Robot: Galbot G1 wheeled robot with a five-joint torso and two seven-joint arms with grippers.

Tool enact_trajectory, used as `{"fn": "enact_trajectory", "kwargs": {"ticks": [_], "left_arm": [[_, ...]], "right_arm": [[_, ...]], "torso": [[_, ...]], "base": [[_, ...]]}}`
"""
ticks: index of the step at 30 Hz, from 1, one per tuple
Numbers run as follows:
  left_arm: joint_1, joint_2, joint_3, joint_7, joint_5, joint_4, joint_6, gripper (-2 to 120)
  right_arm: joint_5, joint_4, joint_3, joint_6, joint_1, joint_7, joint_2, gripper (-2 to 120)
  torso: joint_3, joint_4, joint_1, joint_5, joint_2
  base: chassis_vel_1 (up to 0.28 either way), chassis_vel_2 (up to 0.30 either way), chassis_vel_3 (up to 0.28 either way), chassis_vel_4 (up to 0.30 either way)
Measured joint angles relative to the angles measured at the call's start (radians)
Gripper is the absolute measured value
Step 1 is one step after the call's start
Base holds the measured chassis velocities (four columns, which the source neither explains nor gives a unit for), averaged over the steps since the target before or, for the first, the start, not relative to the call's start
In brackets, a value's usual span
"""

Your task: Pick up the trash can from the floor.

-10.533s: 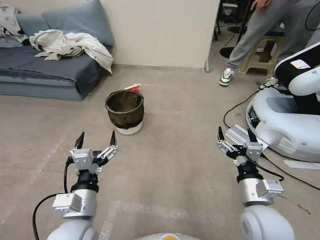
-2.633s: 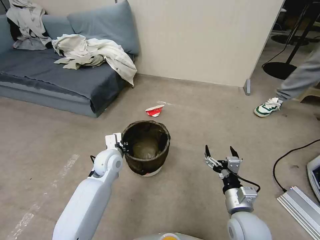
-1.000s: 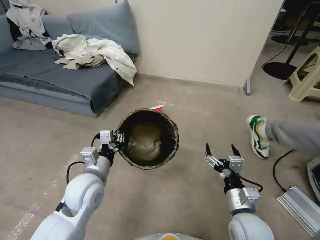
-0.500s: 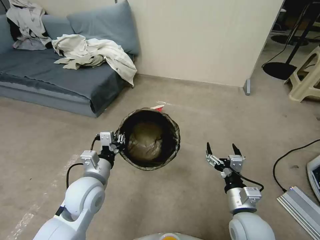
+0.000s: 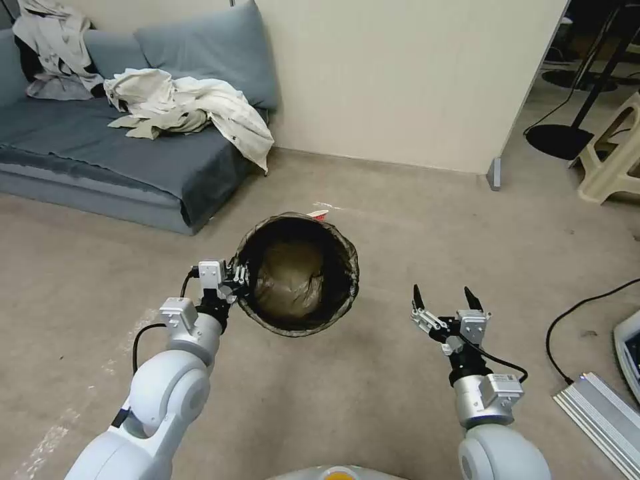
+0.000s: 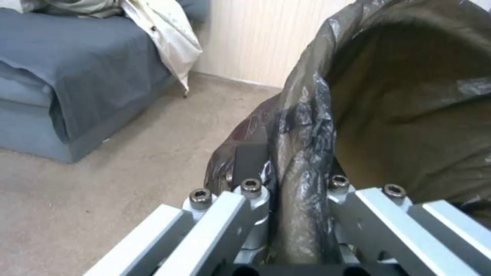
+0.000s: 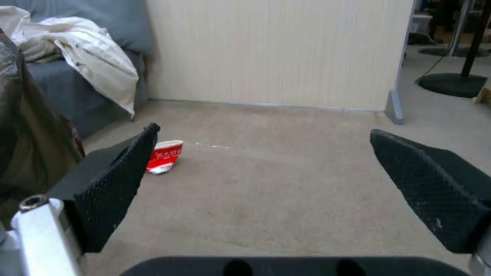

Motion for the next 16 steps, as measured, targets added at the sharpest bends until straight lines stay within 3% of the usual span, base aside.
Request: {"fn": "enact_trajectory", "kwargs": {"ticks": [16], "left_arm": [[-0.004,0.011,0.001,-0.005,-0.006,-0.006,0.009,4]], "right_arm": [[0.001,0.001,-0.001,-0.001,0.001,0.0,0.001,100]], "torso": [[0.0,0.0,0.0,0.0,0.0]], "base": [[0.0,0.0,0.0,0.0]]}}
